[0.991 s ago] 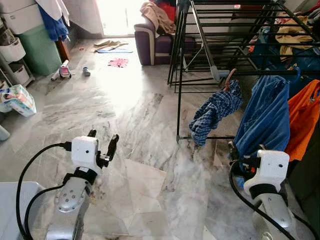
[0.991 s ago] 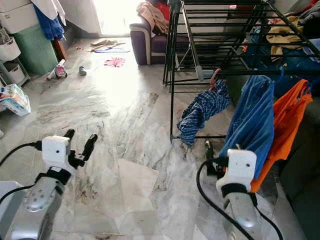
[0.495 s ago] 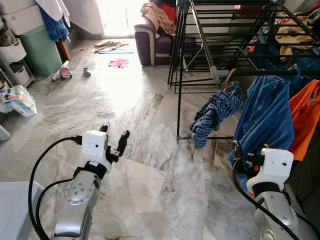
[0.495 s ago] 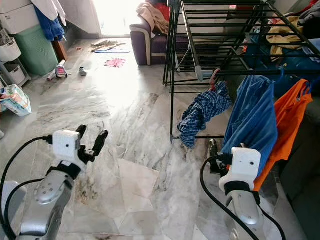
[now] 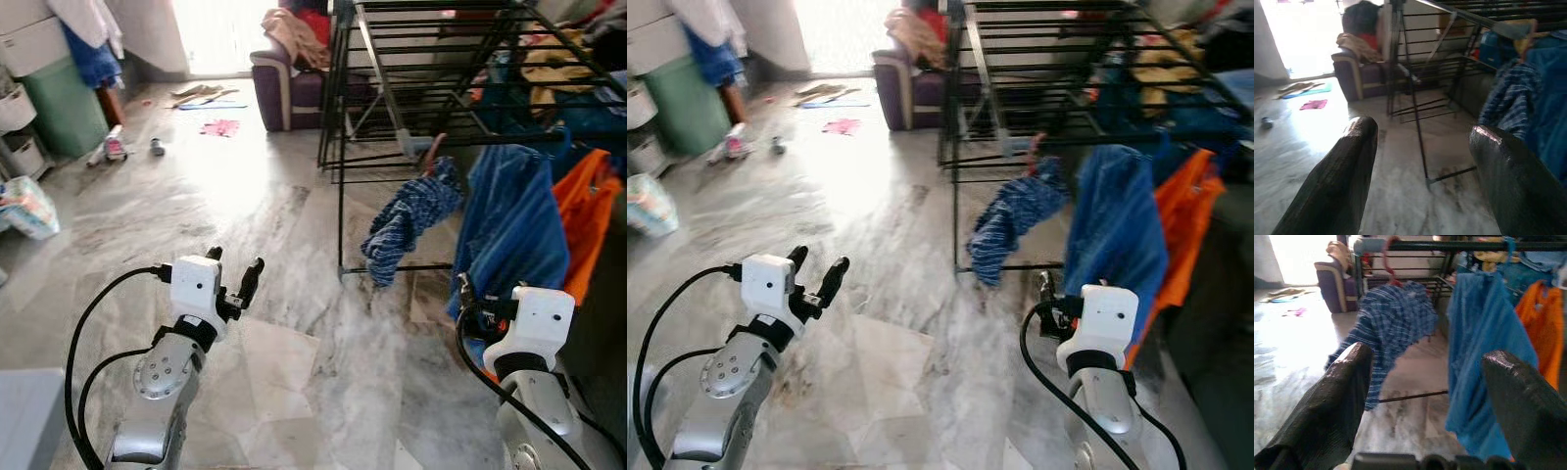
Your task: Hang hanger
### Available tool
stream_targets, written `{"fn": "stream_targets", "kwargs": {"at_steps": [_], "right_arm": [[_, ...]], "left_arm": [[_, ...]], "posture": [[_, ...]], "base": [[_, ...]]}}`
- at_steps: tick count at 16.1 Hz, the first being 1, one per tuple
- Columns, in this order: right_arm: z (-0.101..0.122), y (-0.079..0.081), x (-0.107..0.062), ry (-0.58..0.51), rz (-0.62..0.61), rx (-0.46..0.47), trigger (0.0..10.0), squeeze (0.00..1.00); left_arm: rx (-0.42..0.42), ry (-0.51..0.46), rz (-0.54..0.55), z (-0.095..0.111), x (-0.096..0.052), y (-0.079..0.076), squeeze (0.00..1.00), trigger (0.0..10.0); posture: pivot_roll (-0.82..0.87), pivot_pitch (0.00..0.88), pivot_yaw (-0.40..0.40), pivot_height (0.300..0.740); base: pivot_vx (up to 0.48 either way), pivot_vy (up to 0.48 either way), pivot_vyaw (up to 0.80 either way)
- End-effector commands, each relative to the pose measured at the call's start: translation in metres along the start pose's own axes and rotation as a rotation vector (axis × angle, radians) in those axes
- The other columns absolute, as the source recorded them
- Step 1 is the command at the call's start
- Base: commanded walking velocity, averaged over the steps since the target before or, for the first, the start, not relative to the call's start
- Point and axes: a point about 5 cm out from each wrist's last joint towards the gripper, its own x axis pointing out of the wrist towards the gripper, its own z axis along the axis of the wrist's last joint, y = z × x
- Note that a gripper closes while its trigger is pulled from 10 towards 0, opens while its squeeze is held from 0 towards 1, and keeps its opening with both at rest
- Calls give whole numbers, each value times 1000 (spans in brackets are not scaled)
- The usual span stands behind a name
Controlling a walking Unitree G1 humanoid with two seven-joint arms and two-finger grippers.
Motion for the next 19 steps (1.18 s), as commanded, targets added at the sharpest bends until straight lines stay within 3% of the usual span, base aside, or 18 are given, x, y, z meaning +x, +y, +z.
{"fn": "stream_targets", "kwargs": {"at_steps": [1, 10, 19], "right_arm": [[0, 0, 2, 10, 1, -4, 10000, 0], [0, 5, 5, 12, 13, 2, 10000, 0], [-6, 17, 8, 67, 58, -23, 10000, 0]], "left_arm": [[-4, -4, -18, 3, 2, -2, 0, 10000], [-38, 11, 5, 0, 3, -1, 0, 10000], [-62, 20, 80, -1, 8, 5, 0, 10000]], "posture": [[-126, 0, 18, 740], [-123, 0, 20, 740], [-120, 0, 24, 740]], "base": [[0, -259, -463], [27, -415, -44], [0, 0, 0]]}}
